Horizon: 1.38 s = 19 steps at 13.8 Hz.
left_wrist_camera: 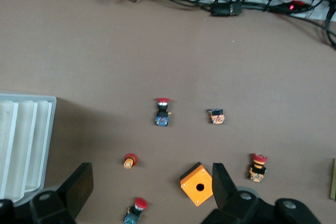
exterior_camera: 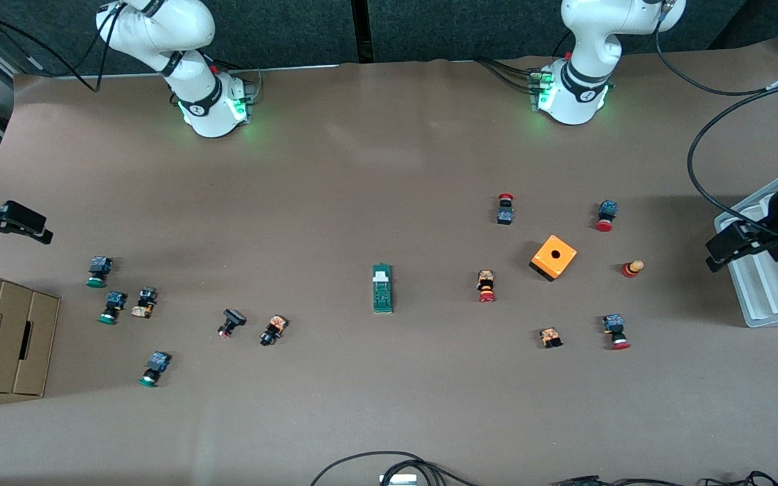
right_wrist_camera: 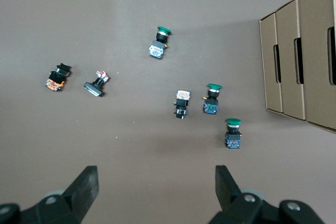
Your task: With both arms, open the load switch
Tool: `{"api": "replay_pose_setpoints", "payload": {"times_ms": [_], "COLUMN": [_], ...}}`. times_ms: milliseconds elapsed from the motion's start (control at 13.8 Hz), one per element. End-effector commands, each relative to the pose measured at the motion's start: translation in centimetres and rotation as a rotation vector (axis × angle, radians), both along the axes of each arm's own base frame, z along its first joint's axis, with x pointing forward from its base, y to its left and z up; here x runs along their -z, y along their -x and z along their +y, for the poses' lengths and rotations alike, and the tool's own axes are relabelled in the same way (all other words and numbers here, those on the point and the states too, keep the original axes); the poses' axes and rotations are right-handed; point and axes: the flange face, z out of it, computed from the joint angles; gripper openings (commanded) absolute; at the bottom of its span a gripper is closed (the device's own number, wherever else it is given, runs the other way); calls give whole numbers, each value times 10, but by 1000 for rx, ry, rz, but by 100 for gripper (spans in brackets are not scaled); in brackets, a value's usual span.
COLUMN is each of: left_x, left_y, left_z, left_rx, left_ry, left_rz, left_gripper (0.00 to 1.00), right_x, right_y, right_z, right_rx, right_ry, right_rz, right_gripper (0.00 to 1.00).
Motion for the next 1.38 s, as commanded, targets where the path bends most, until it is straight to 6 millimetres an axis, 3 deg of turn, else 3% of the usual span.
{"api": "replay_pose_setpoints", "payload": {"times_ms": [0, 145, 291, 654, 945, 1308], "left_x": [-2, -3, -6, -5, -6, -5], "left_y": [6, 6, 8, 16, 14, 13], "left_z": [5, 6, 23, 71, 67, 59], "left_rx": [37, 133, 119, 73, 77, 84], "left_ry": [11, -7, 11, 31, 18, 19], "left_rz": [21, 21, 17, 21, 21, 26], "left_gripper": [100, 100, 100, 100, 100, 100], "right_x": [-2, -5, -6, -8, 3, 4], "right_y": [0, 3, 5, 4, -4, -6], "right_z": [-6, -17, -26, -17, 3, 22], "right_rx": [7, 27, 44, 28, -7, -39], "right_ry": [8, 2, 2, -1, -1, -2], "right_rz": [11, 5, 4, 0, 21, 23], "right_gripper": [99, 99, 99, 99, 99, 99]}}
